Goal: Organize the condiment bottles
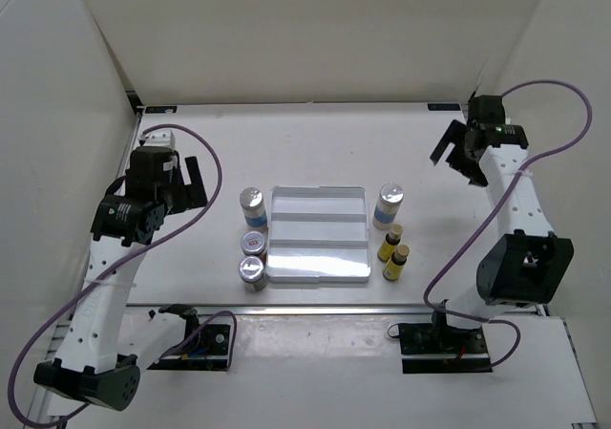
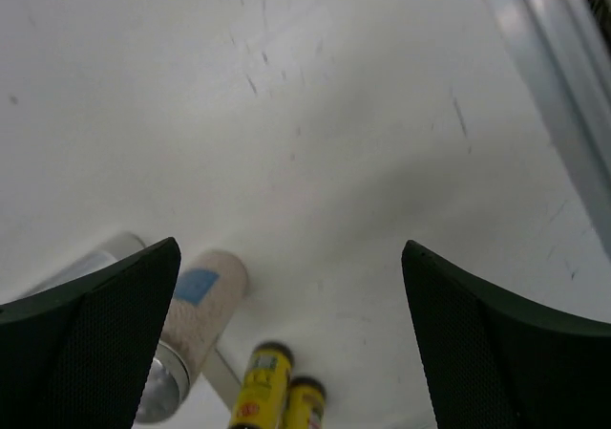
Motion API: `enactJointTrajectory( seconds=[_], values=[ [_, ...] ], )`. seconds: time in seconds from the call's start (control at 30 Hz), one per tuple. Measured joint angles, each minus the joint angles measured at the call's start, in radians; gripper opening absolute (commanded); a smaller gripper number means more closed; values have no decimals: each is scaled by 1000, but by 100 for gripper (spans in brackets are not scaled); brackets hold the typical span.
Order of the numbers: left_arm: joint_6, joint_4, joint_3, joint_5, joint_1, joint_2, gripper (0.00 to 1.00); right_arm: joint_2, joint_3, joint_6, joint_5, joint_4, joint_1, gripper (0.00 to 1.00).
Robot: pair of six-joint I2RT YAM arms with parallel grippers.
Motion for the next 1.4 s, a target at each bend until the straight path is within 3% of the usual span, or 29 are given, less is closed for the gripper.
enactJointTrajectory(
  seconds=[0.17, 0.37, 0.73, 0.87, 0.97, 1.17, 1.4],
  values=[
    [-90, -23, -15, -10, 0, -51, 100, 31, 1, 20, -179, -201, -12, 100],
    [-62, -32, -15, 128, 0, -50, 100, -68, 2, -2, -399, -219, -12, 100],
    [-69, -42, -56, 152, 0, -23, 100, -56, 105, -70, -516, -227, 59, 100],
    [-68, -42, -56, 158, 0, -24, 100, -48, 111, -109, -520, -231, 129, 96],
    [-68, -42, -57, 162, 0, -24, 100, -18, 153, -136, -470, -274, 195, 87],
    [-63, -43, -63, 176, 0, -31, 100, 83, 199, -162, -291, -318, 363, 87],
    [-56, -47, -67, 190, 0, -31, 100, 140, 137, -144, -192, -342, 383, 85]
  ],
)
